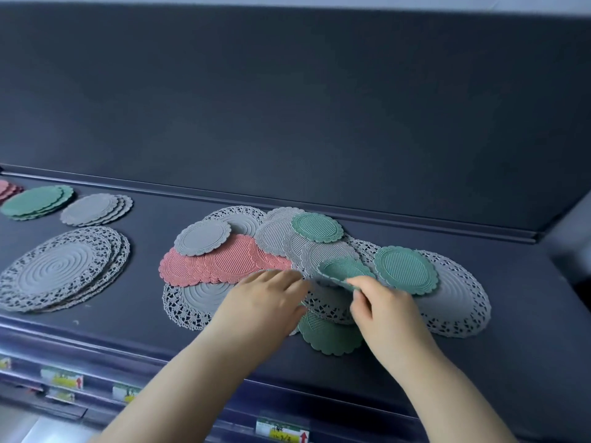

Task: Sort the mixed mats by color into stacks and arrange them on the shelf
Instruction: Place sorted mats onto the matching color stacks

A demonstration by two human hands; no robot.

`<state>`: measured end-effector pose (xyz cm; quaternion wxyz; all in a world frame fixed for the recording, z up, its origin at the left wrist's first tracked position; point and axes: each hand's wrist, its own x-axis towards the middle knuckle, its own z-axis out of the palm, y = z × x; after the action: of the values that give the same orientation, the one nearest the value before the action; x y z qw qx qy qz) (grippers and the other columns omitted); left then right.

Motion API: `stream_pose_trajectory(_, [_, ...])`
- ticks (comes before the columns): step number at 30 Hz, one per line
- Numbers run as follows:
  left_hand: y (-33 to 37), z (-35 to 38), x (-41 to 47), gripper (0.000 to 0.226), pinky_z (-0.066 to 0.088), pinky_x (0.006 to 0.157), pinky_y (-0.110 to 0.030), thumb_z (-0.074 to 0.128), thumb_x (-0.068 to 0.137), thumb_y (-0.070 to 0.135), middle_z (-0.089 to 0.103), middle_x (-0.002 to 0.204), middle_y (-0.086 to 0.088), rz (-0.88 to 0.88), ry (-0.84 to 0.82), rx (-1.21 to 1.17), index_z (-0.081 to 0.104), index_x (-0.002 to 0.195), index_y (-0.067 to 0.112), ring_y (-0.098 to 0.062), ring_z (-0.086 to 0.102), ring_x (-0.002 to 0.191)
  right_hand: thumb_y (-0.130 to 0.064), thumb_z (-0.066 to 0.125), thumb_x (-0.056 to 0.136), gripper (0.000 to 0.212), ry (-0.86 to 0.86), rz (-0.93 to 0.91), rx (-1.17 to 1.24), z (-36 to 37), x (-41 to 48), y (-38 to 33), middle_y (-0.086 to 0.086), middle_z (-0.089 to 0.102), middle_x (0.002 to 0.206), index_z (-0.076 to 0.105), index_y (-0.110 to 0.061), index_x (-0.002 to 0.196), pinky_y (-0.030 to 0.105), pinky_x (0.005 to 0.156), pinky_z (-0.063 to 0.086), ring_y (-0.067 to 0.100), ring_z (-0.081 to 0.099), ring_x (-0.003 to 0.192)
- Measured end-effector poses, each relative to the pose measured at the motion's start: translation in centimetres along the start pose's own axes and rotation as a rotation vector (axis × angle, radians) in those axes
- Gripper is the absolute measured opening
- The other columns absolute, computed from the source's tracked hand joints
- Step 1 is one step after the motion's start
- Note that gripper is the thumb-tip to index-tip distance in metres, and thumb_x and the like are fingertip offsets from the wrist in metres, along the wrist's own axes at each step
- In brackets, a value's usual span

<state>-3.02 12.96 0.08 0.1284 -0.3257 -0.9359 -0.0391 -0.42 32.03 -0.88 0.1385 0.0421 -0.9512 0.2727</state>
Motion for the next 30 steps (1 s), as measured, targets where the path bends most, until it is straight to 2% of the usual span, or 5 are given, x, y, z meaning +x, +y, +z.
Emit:
stream_pose_trajectory(4, [0.8, 0.7, 3.5, 0.025, 0.054, 0.07, -0.031, 0.075, 0.073, 0.022, 0.069, 0.101, -0.003, -0.003, 0.017, -0.015, 0.07, 0.097, 0.013, -0.022, 0.068, 0.09, -0.005, 0.055, 0.086, 0.019, 0.23, 0.088, 0.12, -0.9, -0.5, 0.3, -0.015, 0.041, 0.048, 0.067, -0.01, 0.1, 0.007, 0.044, 0.033, -0.002, 0.052, 0.054])
stream_pose_trajectory(8, [1.4, 0.8, 6.0, 0.05, 0.031, 0.106, -0.035, 0.04, 0.099, 0.038, 0.023, 0.155, 0.002, -0.09, -0.249, 0.045, 0.031, 0.144, 0.018, -0.016, 0.022, 0.141, -0.002, 0.055, 0.085, 0.016, 0.416, 0.176, 0.12, -1.8, -0.7, 1.4, 0.003, 0.055, 0.055, 0.066, -0.005, 0.096, 0.014, 0.051, 0.034, 0.011, 0.046, 0.043])
stream_pose_trajectory(18, [2.5, 0.9, 4.8, 0.04, 0.047, 0.08, -0.04, 0.041, 0.086, -0.001, 0.05, 0.122, -0.011, 0.029, -0.371, 0.185, 0.042, 0.125, 0.005, -0.029, 0.05, 0.111, -0.001, 0.052, 0.087, 0.011, 0.456, 0.217, 0.149, -2.3, -0.2, 1.2, 0.009, 0.057, 0.058, 0.061, -0.004, 0.092, 0.023, 0.049, 0.028, 0.008, 0.043, 0.045])
stream_pose_trajectory(25, [-0.3, 1.0, 4.0, 0.036, 0.041, 0.038, -0.022, 0.075, 0.034, -0.003, 0.059, 0.056, 0.0, 0.149, -0.009, 0.039, 0.063, 0.065, 0.01, -0.022, 0.058, 0.047, 0.002, 0.053, 0.085, 0.011, 0.471, 0.157, 0.125, -0.9, 0.6, -1.0, 0.007, 0.055, 0.056, 0.06, -0.002, 0.092, 0.022, 0.05, 0.024, 0.002, 0.04, 0.044])
stream_pose_trajectory(30, [-4.3, -0.6, 1.5, 0.047, 0.054, 0.047, -0.034, 0.061, 0.058, -0.011, 0.069, 0.091, -0.004, 0.147, 0.226, -0.17, 0.062, 0.099, 0.012, -0.025, 0.065, 0.081, 0.0, 0.054, 0.085, 0.01, 0.476, 0.17, 0.064, 0.4, 1.1, -3.3, 0.008, 0.056, 0.055, 0.059, -0.005, 0.092, 0.027, 0.046, 0.028, 0.016, 0.042, 0.043])
